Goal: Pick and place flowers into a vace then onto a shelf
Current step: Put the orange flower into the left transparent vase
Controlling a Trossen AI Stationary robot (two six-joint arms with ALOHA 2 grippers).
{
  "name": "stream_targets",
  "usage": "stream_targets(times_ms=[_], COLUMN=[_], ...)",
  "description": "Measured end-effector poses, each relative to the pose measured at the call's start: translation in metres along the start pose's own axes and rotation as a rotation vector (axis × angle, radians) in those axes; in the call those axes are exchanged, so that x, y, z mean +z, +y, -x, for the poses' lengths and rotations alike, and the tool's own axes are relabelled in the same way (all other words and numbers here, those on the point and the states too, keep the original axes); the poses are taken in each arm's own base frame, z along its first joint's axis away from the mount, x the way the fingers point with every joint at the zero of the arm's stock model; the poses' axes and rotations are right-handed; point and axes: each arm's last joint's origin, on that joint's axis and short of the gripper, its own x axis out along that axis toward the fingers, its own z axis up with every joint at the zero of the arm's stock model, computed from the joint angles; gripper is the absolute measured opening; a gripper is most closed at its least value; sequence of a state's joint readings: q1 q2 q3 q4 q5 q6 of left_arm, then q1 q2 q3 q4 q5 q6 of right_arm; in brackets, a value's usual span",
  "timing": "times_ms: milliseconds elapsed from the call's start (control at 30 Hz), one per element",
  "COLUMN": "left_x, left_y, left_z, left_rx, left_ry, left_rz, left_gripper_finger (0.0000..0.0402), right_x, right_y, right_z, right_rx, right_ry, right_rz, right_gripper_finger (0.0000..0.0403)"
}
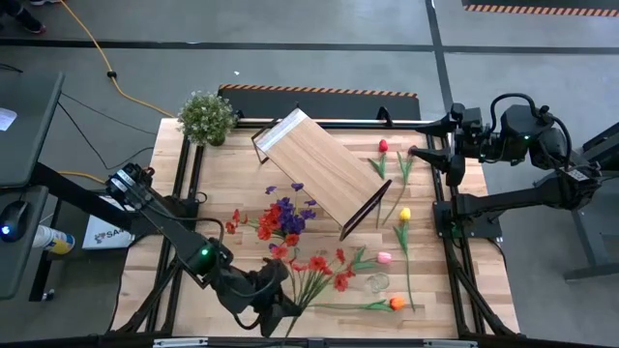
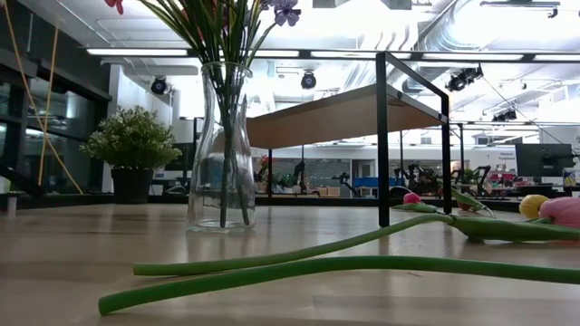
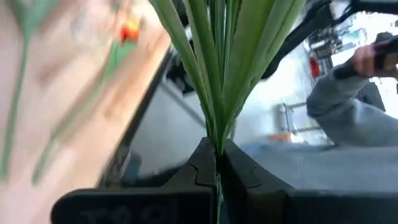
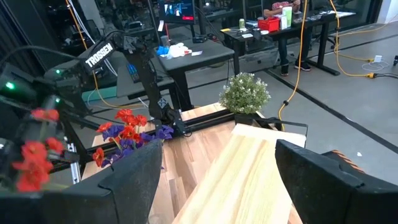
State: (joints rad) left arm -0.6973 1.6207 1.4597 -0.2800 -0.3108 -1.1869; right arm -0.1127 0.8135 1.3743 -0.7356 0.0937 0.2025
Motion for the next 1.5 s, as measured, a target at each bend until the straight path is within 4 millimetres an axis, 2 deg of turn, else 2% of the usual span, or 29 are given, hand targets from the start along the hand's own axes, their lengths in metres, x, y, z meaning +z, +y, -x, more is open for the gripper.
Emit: stream_targets(times_ms=[267, 533, 900, 1033, 1333, 1500], left_x=[0.024, 0.036, 0.056, 0.057, 0.044, 0.034], left_y=[-0.033, -0.041, -0.061, -0.068, -0.085, -0.082], left_z=[0.019, 0.034, 0.055, 0.064, 0.087, 0.071], left_rx=[-0.018, 0.120, 0.221, 0.250, 0.412, 0.501], left_ry=[-0.190, -0.294, -0.466, -0.513, -0.685, -0.729], left_rz=[-0.211, -0.302, -0.511, -0.560, -0.641, -0.657], left_gripper_finger=[0.0035, 0.0035, 0.0035, 0.0035, 0.0035, 0.0035], right_x=[0.000, 0.000, -0.001, -0.001, -0.001, -0.001], right_y=[0.000, 0.000, 0.001, 0.001, 0.001, 0.001], right_z=[-0.001, -0.004, -0.009, -0.009, -0.009, -0.009], right_rx=[-0.005, -0.007, -0.009, -0.009, -0.009, -0.010], right_ry=[0.001, 0.010, 0.023, 0.023, 0.023, 0.023], right_rz=[-0.001, 0.000, 0.004, 0.004, 0.006, 0.011], right_gripper_finger=[0.0303, 0.0303, 0.0303, 0.0303, 0.0303, 0.0303])
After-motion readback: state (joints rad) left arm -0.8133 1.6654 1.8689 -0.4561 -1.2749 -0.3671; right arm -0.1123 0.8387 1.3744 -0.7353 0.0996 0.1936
